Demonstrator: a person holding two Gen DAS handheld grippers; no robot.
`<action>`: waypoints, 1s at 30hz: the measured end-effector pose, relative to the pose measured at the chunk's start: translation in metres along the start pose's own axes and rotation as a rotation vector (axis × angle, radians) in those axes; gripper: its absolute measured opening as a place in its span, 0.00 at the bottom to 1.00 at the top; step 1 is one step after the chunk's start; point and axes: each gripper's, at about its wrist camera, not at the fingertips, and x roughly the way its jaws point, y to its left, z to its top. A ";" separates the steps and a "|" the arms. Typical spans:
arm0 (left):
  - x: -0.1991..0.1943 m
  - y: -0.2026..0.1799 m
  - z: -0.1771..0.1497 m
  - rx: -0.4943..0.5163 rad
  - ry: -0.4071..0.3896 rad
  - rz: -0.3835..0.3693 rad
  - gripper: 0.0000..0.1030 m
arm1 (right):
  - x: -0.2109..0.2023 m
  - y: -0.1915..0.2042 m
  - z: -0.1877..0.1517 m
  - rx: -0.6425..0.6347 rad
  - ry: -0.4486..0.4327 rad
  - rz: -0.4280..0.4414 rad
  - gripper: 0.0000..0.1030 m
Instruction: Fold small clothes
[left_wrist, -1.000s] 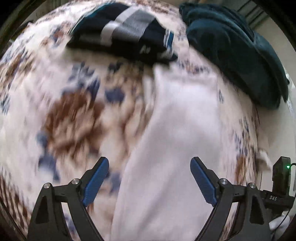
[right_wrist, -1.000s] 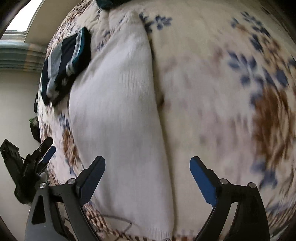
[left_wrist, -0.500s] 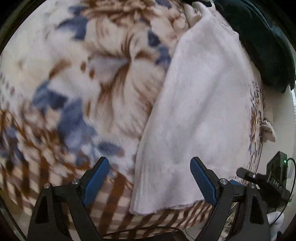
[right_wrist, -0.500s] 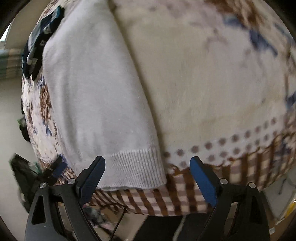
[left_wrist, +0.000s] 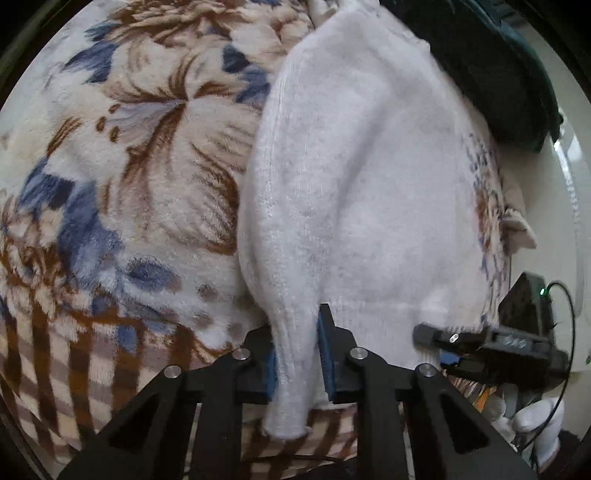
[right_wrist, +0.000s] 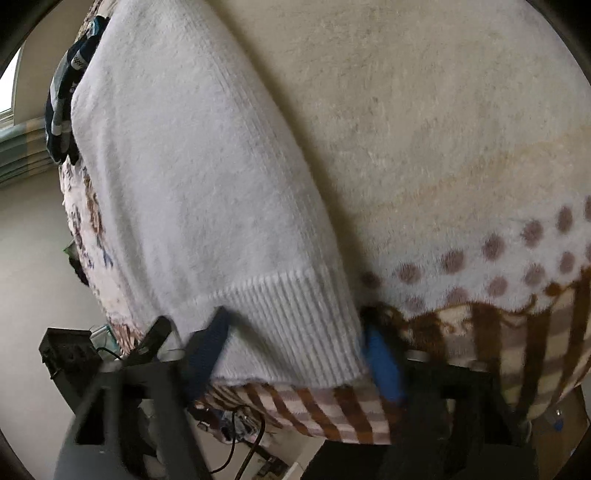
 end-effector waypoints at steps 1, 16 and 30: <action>-0.003 0.001 0.000 -0.009 -0.006 -0.013 0.14 | 0.000 -0.002 -0.002 0.002 0.000 0.012 0.45; -0.122 -0.044 0.109 -0.041 -0.284 -0.289 0.11 | -0.117 0.069 -0.015 -0.152 -0.211 0.206 0.15; -0.035 -0.074 0.358 -0.142 -0.295 -0.286 0.12 | -0.204 0.196 0.214 -0.208 -0.462 0.240 0.14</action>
